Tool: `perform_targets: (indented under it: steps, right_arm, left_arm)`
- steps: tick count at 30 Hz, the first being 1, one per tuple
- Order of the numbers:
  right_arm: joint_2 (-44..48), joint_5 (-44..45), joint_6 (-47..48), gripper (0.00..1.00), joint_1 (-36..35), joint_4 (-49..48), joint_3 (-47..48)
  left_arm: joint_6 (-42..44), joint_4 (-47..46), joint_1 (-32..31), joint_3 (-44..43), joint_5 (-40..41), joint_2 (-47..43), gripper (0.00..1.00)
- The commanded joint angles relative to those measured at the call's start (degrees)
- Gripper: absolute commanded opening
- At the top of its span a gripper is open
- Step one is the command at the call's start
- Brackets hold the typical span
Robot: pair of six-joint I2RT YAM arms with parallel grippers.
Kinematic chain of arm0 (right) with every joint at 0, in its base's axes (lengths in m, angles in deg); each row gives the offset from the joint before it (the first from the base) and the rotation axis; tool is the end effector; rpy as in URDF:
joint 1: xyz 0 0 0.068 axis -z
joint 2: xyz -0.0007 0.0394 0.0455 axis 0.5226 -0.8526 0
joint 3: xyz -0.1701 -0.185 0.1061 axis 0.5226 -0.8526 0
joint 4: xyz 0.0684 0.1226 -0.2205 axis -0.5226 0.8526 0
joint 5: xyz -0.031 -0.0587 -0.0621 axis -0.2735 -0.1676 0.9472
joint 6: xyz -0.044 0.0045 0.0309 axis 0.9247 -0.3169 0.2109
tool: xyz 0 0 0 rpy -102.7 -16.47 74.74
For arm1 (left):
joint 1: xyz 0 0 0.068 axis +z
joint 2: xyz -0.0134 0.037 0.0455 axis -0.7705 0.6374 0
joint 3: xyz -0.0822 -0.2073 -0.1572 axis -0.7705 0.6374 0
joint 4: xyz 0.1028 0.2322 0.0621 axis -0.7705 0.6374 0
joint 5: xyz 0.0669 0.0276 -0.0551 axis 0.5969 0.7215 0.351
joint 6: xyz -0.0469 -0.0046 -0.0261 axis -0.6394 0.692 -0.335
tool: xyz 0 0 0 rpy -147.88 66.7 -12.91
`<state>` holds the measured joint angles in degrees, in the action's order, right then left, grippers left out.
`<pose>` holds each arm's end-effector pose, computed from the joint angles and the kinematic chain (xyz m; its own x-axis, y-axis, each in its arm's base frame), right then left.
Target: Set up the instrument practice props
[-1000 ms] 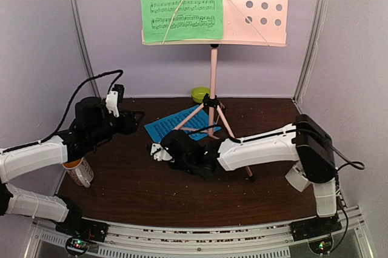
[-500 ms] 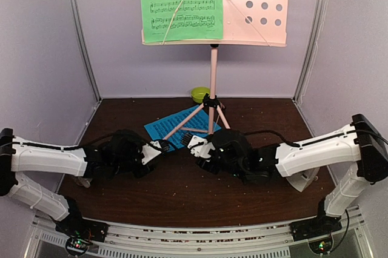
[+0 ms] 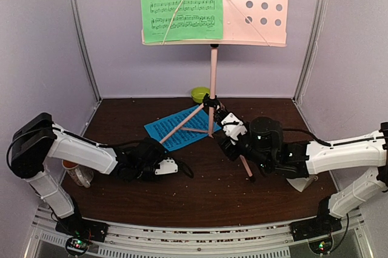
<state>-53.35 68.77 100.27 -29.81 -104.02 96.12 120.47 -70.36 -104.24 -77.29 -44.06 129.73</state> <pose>0.1567 0.2613 0.2650 0.0307 -0.3784 -0.9251 -0.6770 0.6731 -0.2978 0.1885 -0.2326 0.1380 0.0098 0.9627 -0.2704 0.7390 0.1752 0.6505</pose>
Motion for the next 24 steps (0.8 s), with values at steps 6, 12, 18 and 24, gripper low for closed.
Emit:
perform_targets:
  steps: [6,12,18,24]
  right_arm:
    - [2.62,0.64,-2.11,0.53,0.88,-0.76,-2.32]
    - [3.49,1.33,-1.84,0.53,1.37,-0.22,-2.60]
    - [3.67,1.97,-1.54,0.53,1.71,0.22,-2.28]
    - [3.67,2.55,-1.45,0.53,1.87,0.42,-2.02]
  left_arm:
    - [9.08,-11.79,0.17,-4.04,4.23,10.78,0.46]
    - [10.31,-10.84,1.47,-7.63,4.43,15.91,0.45]
    - [11.22,-8.36,2.96,-11.11,5.87,19.23,0.44]
    - [11.14,-5.96,3.98,-13.64,8.04,22.12,0.39]
